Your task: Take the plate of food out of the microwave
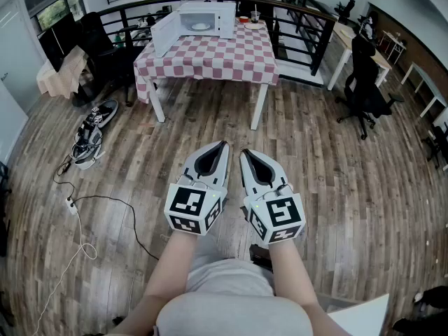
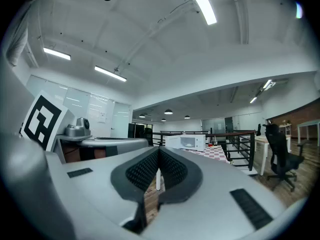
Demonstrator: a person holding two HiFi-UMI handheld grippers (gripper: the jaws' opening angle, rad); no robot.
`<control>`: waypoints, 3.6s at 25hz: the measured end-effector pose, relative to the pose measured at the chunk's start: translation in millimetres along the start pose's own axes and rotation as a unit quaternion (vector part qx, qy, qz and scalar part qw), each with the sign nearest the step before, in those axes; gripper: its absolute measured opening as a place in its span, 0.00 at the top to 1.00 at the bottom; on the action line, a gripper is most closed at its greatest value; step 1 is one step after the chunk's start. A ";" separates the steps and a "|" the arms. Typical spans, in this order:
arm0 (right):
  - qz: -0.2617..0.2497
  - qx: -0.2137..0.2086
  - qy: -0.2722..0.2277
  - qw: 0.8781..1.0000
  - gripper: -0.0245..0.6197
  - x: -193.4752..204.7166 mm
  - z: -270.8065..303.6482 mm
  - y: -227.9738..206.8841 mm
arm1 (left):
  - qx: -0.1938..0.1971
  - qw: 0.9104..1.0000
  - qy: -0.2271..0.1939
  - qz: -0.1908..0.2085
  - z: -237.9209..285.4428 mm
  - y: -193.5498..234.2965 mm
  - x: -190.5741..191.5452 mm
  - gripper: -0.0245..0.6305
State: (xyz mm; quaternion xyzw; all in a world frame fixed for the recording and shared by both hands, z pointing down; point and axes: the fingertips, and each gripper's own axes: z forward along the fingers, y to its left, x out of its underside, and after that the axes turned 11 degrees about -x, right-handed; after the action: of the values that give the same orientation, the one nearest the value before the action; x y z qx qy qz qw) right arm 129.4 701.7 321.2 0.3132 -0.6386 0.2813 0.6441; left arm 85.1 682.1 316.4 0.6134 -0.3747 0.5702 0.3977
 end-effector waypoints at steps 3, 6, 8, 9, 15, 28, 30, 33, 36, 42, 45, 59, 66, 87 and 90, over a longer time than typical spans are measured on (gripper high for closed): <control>0.002 0.000 -0.001 1.000 0.92 0.8 1.0 -1.3 | 0.000 1.000 -0.003 0.003 0.0 0.6 -0.7 0.96; 0.001 -0.002 0.000 1.000 0.92 0.7 5.1 -1.9 | 0.004 1.000 -0.004 0.007 2.1 0.4 -1.3 0.96; 0.000 -0.002 0.002 1.000 0.92 0.6 10.6 -3.3 | 0.007 1.000 -0.004 0.008 5.8 2.3 -1.5 0.96; 0.000 -0.002 0.002 1.000 0.92 0.8 14.2 -4.1 | 0.007 1.000 -0.004 0.009 8.1 4.5 -1.2 0.96; 0.003 -0.006 -0.007 1.000 0.92 0.3 40.1 -8.1 | 0.008 1.000 -0.003 0.005 25.4 25.9 -0.2 0.96; 0.011 -0.001 0.008 1.000 0.92 5.1 132.9 -42.5 | 0.011 1.000 0.008 0.001 94.9 94.2 -1.3 0.96; 0.011 0.001 0.010 1.000 0.92 5.9 146.9 -50.1 | 0.015 1.000 0.009 0.001 108.5 102.6 -0.7 0.96; 0.010 0.005 0.010 1.000 0.92 4.1 168.8 -61.2 | 0.021 1.000 0.009 -0.003 128.7 115.9 -2.2 0.96; 0.010 0.010 0.011 1.000 0.92 2.2 192.0 -70.3 | 0.026 1.000 0.010 -0.003 147.1 132.2 -4.4 0.96; 0.024 0.025 0.006 0.999 0.92 4.2 237.8 -80.4 | 0.036 0.999 0.014 -0.003 174.8 171.1 -6.1 0.96; 0.023 0.027 0.008 0.999 0.92 6.6 258.4 -78.7 | 0.040 0.999 0.015 -0.007 186.4 189.7 -6.0 0.96; 0.030 0.042 0.014 0.999 0.92 13.1 314.9 -87.1 | 0.055 0.998 0.013 -0.014 220.5 235.6 -6.3 0.96; 0.028 0.039 0.019 0.999 0.92 17.6 340.4 -98.7 | 0.050 0.999 0.016 -0.017 242.1 257.4 -2.6 0.96; 0.031 0.034 0.007 0.999 0.92 15.7 461.0 -232.0 | 0.037 0.999 0.016 -0.011 405.6 311.4 -4.5 0.96; 0.030 0.027 0.010 0.999 0.92 16.7 483.3 -252.2 | 0.027 0.999 0.016 -0.016 433.8 325.9 -6.2 0.96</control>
State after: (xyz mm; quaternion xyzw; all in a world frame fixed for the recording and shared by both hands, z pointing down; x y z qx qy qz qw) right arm 9.7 169.6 321.0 0.3084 -0.6333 0.3208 0.6332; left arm -38.8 153.8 315.6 0.6206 -0.3432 0.5833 0.3961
